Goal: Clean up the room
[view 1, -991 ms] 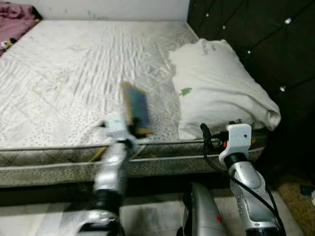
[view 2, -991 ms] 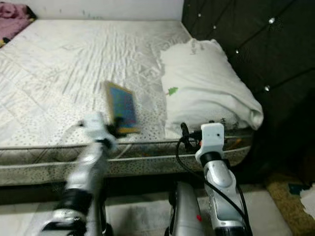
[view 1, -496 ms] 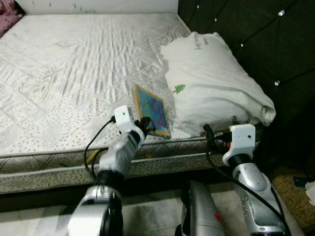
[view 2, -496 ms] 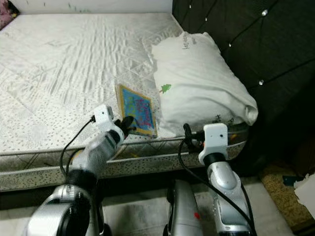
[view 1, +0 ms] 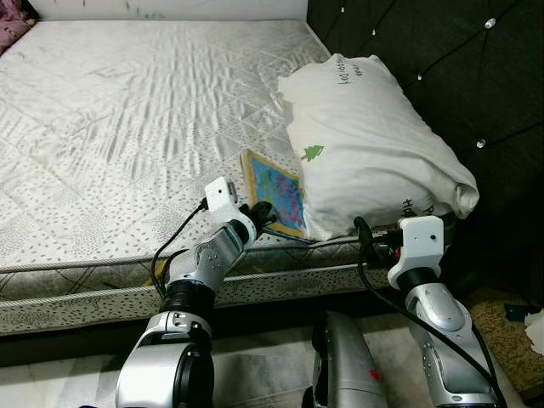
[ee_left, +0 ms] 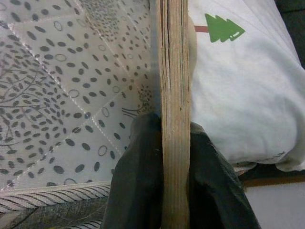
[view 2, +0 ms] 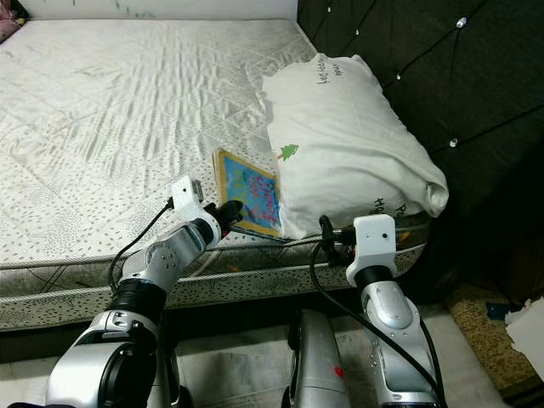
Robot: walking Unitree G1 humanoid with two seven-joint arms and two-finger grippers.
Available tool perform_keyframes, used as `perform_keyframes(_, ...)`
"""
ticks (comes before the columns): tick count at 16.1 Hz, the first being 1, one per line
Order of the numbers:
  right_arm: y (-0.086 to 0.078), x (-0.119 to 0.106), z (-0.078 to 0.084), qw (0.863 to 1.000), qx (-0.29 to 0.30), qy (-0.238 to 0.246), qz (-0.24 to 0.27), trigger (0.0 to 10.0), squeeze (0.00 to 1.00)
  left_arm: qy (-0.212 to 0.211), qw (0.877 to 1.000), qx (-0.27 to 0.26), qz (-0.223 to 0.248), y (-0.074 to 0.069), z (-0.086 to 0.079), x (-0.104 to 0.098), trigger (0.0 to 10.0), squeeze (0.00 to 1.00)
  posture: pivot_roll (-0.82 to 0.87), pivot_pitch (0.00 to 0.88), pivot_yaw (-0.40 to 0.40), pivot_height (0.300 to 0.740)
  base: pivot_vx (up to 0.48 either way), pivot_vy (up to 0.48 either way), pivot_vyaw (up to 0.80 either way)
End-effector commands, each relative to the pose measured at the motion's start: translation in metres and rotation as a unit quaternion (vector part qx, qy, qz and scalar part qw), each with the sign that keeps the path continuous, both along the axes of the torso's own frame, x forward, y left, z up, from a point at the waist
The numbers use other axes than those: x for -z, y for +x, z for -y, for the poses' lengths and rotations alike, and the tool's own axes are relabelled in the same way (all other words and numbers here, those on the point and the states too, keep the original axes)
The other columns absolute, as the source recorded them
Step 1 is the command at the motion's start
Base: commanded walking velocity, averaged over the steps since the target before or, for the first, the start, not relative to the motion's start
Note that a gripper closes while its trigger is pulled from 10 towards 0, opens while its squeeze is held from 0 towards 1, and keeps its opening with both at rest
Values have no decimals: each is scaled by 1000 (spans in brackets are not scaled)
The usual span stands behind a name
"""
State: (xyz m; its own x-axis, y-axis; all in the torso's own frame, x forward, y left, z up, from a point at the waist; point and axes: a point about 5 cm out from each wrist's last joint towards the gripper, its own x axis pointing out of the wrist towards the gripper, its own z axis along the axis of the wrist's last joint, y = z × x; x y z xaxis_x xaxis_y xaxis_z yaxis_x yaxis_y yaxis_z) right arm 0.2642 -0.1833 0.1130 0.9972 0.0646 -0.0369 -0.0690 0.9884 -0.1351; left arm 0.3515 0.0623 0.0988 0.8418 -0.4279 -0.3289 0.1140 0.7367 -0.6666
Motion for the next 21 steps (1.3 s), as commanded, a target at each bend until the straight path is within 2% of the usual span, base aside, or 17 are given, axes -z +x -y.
perform_keyframes(1, 0, -5, 0, 1000, -1, -4, 8, 10000, 0, -10, 999, 50, -20, -7, 29, 2, 10000, 0, -145, 58, -50, 518, 0, 0, 0)
perform_keyframes(5, 1, -5, 2, 1000, 1, -4, 7, 10000, 0, 1, 999, 24, -38, 2, -5, 12, 10000, 0, -145, 54, -48, 518, 0, 0, 0)
perform_keyframes(7, 2, -6, 2, 1000, 1, -5, 9, 10000, 0, 28, 999, 21, -39, 6, -23, 17, 10000, 0, -147, 50, -49, 518, 0, 0, 0)
perform_keyframes(8, 2, -7, 2, 1000, 0, -7, 11, 10000, 0, 41, 998, 19, -37, 9, -32, 16, 10000, 47, -150, 46, -51, 518, 0, 0, 0)
perform_keyframes(9, 2, -7, 2, 1000, -1, -7, 11, 10000, 0, 44, 998, 17, -36, 10, -36, 16, 10000, 306, -153, 43, -54, 518, 0, 0, 0)
perform_keyframes(10, 2, -8, 2, 1000, -1, -9, 12, 10000, 0, 52, 998, 17, -32, 12, -40, 15, 10000, 843, -154, 41, -56, 518, 0, 0, 0)
perform_keyframes(11, 3, -8, 2, 1000, -3, -10, 12, 10000, 0, 65, 997, 12, -30, 13, -46, 14, 10000, 965, -156, 38, -59, 518, 0, 0, 0)
perform_keyframes(12, 3, -8, 2, 1000, -4, -11, 13, 10000, 0, 73, 997, 5, -30, 14, -51, 15, 10000, 1000, -156, 37, -59, 518, 0, 0, 0)
perform_keyframes(19, 6, -10, 0, 1000, -7, -13, 17, 10000, 0, 129, 990, -46, -25, 18, -82, 16, 10000, 1000, -156, 29, -59, 518, 0, 0, 0)
perform_keyframes(21, 7, -9, -1, 1000, -4, -12, 17, 10000, 0, 151, 985, -77, -20, 20, -97, 12, 10000, 1000, -153, 25, -53, 518, 0, 0, 0)
